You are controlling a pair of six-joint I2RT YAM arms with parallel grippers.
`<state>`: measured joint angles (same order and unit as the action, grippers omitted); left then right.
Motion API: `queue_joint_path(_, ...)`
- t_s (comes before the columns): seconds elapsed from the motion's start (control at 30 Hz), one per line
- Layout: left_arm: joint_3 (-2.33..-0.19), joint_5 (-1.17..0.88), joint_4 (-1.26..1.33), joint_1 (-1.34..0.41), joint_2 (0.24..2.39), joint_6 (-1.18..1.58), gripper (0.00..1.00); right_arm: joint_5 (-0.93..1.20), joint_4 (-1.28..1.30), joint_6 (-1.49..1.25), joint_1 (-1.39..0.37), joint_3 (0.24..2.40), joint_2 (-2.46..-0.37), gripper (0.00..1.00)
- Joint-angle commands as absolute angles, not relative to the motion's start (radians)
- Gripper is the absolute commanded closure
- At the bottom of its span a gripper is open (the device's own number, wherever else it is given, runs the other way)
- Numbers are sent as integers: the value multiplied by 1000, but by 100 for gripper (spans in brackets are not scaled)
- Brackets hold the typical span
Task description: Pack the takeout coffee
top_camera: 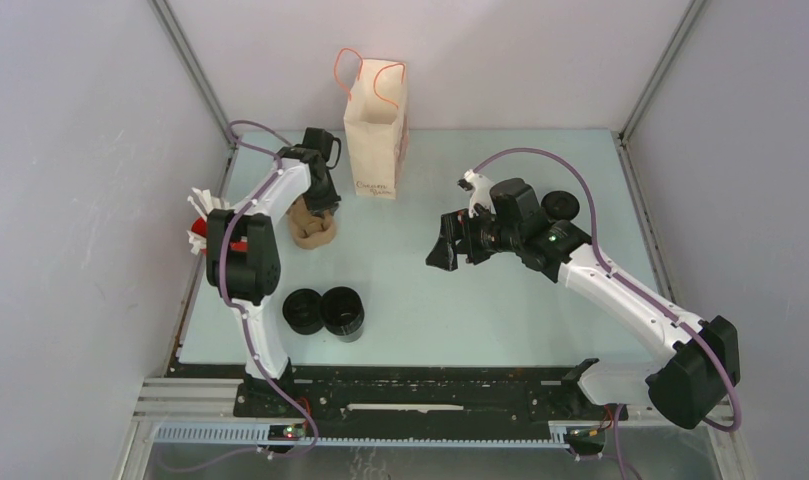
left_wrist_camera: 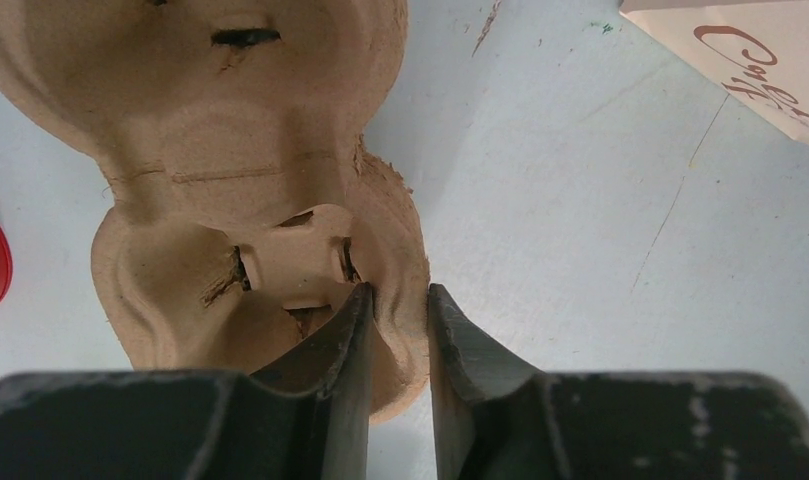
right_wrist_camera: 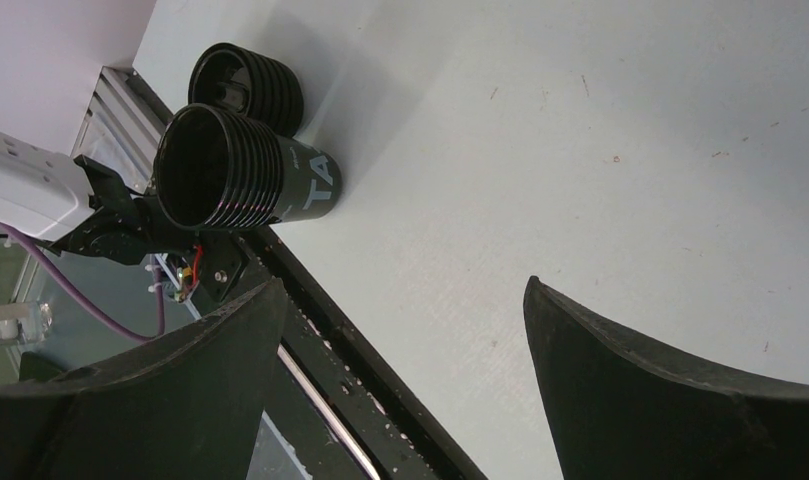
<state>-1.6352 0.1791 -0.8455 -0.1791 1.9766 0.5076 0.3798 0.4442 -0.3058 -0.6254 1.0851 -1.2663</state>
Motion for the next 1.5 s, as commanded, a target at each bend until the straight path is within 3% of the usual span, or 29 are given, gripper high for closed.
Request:
queue_joint_path(0.0, -1617, 197, -827, -186, 1920, 525, 78, 384, 417, -315, -637, 1081, -1252, 3)
queue_joint_path(0.47, -1624, 218, -850, -187, 1843, 492, 87, 380, 416, -313, -642, 1081, -1253, 3)
queue_joint_path(0.7, -1635, 194, -869, -197, 1866, 480, 83, 380, 417, -313, -641, 1081, -1253, 3)
queue_joint_path(1.1, -1435, -112, -662, -127, 1801, 544, 83, 376, 419, -310, -653, 1081, -1253, 2)
queue_joint_path(1.23, -1428, -66, -682, -138, 1779, 519, 74, 377, 419, -308, -657, 1081, -1256, 2)
queue_joint_path(1.47, -1453, 179, -764, -223, 1719, 444, 39, 380, 417, -308, -659, 1081, -1262, 2)
